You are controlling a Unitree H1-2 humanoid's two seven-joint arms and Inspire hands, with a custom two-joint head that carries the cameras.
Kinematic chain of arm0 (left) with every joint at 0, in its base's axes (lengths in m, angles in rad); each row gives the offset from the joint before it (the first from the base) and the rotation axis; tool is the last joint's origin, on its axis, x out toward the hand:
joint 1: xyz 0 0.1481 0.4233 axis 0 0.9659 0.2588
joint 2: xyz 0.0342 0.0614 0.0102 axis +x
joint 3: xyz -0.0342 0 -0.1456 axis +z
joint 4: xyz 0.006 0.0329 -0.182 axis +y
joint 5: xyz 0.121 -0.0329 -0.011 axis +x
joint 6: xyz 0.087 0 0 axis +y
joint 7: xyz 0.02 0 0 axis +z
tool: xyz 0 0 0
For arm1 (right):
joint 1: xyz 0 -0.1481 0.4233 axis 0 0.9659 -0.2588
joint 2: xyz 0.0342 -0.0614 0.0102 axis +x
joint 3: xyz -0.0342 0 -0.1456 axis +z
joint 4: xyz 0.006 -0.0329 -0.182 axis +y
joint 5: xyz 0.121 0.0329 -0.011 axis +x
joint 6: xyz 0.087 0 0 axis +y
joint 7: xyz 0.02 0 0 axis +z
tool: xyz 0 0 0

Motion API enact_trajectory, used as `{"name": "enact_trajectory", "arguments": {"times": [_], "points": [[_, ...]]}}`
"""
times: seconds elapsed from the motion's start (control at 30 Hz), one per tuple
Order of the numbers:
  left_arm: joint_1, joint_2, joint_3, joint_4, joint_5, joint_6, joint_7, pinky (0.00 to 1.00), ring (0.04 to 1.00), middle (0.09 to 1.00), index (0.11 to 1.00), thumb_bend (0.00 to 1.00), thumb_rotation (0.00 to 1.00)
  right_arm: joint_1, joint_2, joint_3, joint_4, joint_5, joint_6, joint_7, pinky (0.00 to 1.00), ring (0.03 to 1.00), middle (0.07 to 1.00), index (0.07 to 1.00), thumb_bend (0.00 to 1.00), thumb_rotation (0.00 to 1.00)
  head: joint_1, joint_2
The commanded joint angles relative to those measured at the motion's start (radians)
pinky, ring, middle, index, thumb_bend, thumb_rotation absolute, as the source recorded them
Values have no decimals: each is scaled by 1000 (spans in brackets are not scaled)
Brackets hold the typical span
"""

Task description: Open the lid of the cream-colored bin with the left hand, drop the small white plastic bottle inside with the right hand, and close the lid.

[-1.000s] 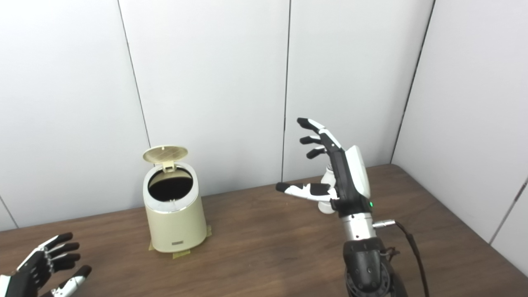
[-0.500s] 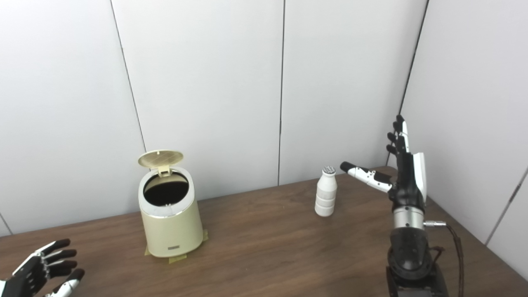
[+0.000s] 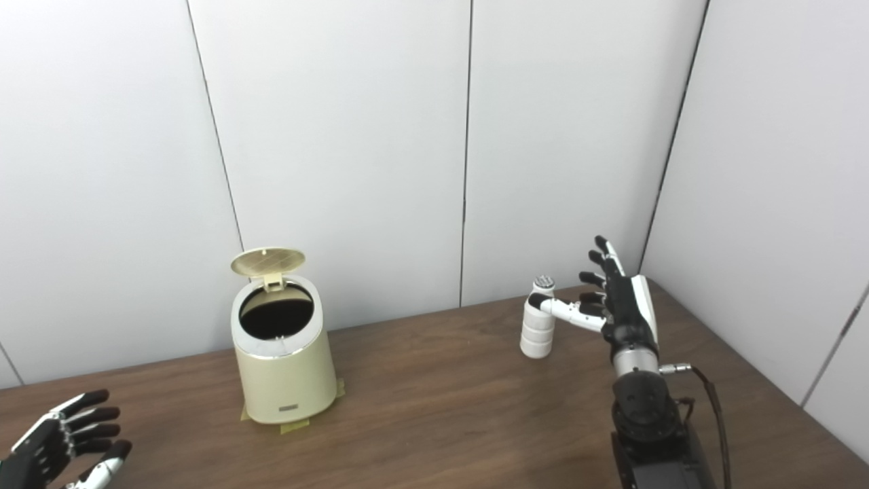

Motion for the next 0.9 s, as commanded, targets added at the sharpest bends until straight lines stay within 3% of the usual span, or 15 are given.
{"name": "enact_trajectory", "arguments": {"times": [0.0,0.13,0.4,0.87], "points": [[-30,15,3,-44,-1,-4,-3,640,659,707,782,494,27,-56,-42,-2,-15,7,-18,7,740,848,911,926,747,210,-1,3],[-27,11,4,-69,-23,19,-13,633,658,711,789,489,3,-72,-45,4,40,13,-32,1,718,833,904,904,748,153,0,6],[-30,12,2,-84,-13,29,-12,629,657,702,781,486,0,-99,-50,20,177,3,-123,-39,645,747,811,807,802,90,1,8],[-27,3,-7,-120,20,65,-4,561,610,675,747,477,0,-150,-41,60,284,-10,-172,-88,658,737,798,804,788,50,11,9]]}}
